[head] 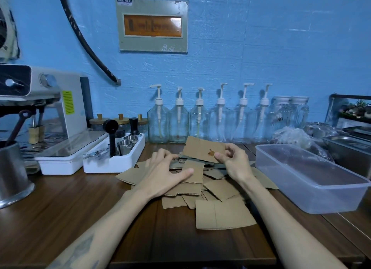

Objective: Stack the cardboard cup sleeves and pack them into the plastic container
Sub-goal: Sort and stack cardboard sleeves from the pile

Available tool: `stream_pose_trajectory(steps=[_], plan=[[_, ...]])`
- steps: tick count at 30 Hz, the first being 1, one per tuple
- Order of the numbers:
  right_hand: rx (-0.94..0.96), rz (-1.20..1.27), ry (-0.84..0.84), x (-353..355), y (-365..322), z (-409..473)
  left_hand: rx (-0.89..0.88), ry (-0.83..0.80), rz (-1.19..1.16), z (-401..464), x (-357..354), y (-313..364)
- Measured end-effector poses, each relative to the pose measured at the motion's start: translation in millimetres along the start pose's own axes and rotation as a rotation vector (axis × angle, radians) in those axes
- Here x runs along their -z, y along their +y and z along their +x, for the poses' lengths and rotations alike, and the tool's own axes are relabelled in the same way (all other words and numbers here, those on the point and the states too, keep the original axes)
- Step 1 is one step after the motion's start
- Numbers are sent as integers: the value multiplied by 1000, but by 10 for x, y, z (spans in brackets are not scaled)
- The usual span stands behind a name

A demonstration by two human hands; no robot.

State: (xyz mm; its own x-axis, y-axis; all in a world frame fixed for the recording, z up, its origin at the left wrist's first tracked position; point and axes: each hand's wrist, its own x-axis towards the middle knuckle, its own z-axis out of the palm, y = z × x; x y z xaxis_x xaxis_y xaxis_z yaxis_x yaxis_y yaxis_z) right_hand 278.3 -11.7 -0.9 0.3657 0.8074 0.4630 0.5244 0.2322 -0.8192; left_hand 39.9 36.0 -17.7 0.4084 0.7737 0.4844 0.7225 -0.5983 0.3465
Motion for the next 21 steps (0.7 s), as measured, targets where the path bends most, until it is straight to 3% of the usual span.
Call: stream_pose_trajectory(steps=[7,21], plan=[[5,-10,7,-10,1,-4,23,-196,152,-6,-153,163],[0,3,-42,-26,24,-13,143,-238,106,53,-57,239]])
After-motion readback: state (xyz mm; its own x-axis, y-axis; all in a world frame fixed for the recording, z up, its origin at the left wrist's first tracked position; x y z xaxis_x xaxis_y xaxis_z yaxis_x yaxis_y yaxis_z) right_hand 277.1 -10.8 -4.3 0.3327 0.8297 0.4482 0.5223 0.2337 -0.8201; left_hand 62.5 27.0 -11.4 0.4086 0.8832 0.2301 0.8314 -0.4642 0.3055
